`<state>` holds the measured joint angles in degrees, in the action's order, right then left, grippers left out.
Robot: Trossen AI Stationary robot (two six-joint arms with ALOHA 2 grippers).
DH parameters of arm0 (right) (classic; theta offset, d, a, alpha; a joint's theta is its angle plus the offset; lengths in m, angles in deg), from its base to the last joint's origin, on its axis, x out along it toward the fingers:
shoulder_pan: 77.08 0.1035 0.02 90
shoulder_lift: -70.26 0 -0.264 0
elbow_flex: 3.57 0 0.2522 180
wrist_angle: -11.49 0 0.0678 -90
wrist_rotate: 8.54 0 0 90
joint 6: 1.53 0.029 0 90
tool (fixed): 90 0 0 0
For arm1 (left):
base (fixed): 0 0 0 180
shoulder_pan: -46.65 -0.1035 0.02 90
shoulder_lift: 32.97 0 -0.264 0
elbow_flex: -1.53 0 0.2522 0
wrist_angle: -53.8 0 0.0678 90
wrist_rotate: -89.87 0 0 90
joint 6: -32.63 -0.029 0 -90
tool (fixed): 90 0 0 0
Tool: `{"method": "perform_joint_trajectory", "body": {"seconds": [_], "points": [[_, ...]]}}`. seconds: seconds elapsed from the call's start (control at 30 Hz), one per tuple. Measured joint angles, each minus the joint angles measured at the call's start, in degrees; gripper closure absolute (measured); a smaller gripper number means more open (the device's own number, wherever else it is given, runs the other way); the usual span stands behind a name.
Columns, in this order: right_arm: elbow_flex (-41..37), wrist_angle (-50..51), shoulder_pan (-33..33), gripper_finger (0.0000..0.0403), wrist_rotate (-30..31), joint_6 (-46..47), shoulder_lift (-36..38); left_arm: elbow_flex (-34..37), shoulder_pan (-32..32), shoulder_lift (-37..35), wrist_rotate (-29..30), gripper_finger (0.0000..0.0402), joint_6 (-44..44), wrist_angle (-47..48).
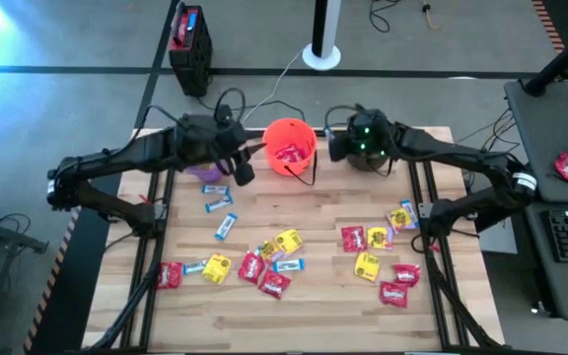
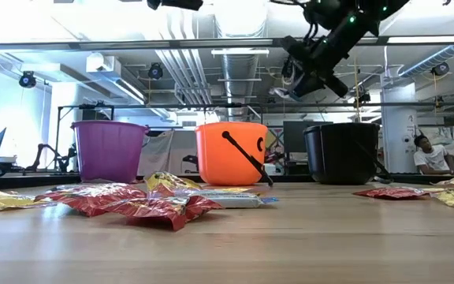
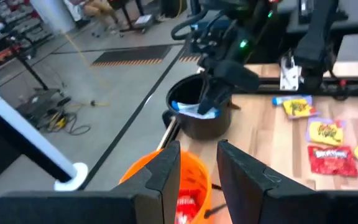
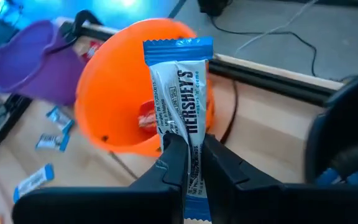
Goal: Sort candy by brand, put in halloween buckets
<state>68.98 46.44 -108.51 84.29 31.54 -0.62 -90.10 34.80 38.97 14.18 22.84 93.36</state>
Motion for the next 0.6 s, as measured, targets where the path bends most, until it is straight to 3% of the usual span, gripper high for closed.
{"method": "perform_joint_trajectory", "body": {"seconds": [0.23,0.33,0.47,0.6], "points": [[0.0,4.9,-6.1,0.0376,-0.7,3.2,-0.3,0.0,-9.1,-0.1,-5.2,0.0311,2.9,-0.6],[1.1,10.7,-8.0,0.0376,3.1,3.5,0.2,0.0,-12.2,0.2,-5.5,0.0311,3.1,-0.5],[5.4,21.3,-9.7,0.0376,13.1,2.9,0.2,0.0,-15.7,1.0,-5.8,0.0311,2.7,-0.5],[8.9,27.1,-10.5,0.0375,14.7,3.3,-0.3,0.0,-18.7,1.8,-3.6,0.0311,2.8,-0.2]]}}
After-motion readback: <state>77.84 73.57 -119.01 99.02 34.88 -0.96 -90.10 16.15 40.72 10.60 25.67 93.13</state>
